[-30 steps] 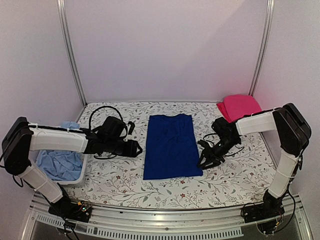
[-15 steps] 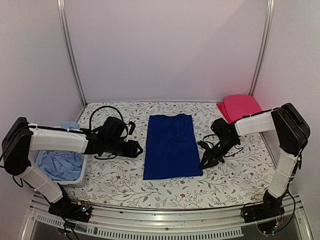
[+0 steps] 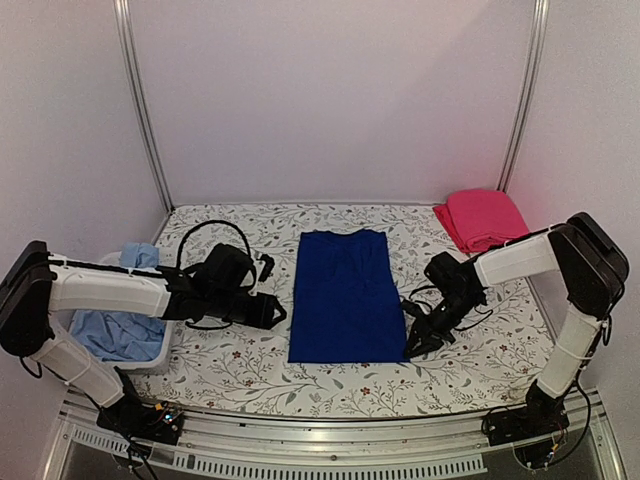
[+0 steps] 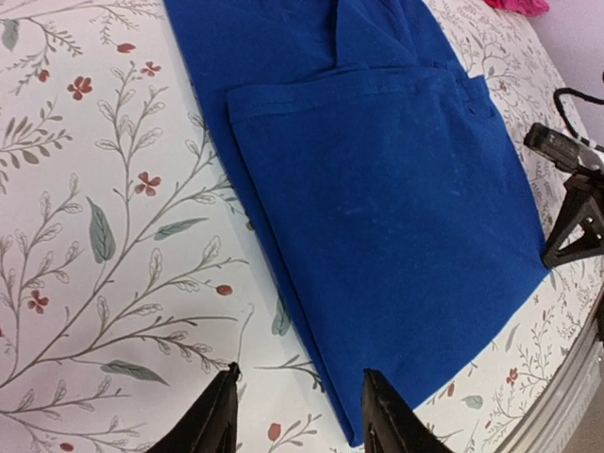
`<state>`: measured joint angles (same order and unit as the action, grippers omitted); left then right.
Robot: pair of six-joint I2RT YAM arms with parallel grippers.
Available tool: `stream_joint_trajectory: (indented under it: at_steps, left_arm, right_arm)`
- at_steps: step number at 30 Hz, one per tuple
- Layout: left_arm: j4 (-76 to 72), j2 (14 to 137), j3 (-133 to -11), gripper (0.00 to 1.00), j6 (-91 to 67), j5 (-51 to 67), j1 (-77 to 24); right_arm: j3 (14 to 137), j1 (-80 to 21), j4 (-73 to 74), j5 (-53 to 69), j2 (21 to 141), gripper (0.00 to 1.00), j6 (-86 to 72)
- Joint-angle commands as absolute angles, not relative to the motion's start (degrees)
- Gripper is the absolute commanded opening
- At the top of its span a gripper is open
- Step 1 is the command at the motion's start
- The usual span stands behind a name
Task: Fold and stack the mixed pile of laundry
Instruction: Pick up the 2/3-rectangle-folded T-shirt from the center of the board.
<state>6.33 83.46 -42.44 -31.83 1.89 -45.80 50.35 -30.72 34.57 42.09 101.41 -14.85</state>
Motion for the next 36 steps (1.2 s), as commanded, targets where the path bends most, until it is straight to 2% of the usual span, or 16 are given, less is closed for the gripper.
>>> stream_joint_trajectory:
  at_steps: [1,4,8,13,20,28,33,36]
  left_arm:
    - [5.1,82.1,-39.4,0.42,-33.7,6.0,-49.8]
    - [2.8,81.1,-36.4,0.4,-37.3,9.3,-51.9]
    - [-2.3,79.5,-32.6,0.38,-43.8,11.7,-53.4]
    - [-4.8,81.2,-31.1,0.37,-48.5,13.4,-54.6]
    - [-8.2,84.6,-29.9,0.36,-52.0,14.6,-55.2]
    - [-7.4,90.3,-32.4,0.33,-51.0,15.3,-55.4]
    - [-7.8,91.8,-33.2,0.2,-49.5,15.5,-55.5]
    - [-7.9,91.7,-33.4,0.01,-48.8,16.3,-55.9]
  right_arm:
    - [52.2,-31.0,33.4,40.1,103.9,0.08,-15.2]
    - [52.7,-30.9,35.1,38.8,102.5,0.25,-15.5]
    - [50.8,-30.9,36.1,38.1,99.0,0.38,-16.4]
    - [46.9,-31.0,34.1,39.0,97.5,0.42,-18.7]
    - [44.6,-30.9,29.9,39.5,98.8,0.42,-20.1]
    - [43.4,-31.0,26.0,41.0,103.0,0.34,-19.9]
    - [43.7,-31.0,25.9,41.6,103.4,0.22,-19.0]
    - [44.2,-31.0,26.9,41.7,103.5,0.11,-18.0]
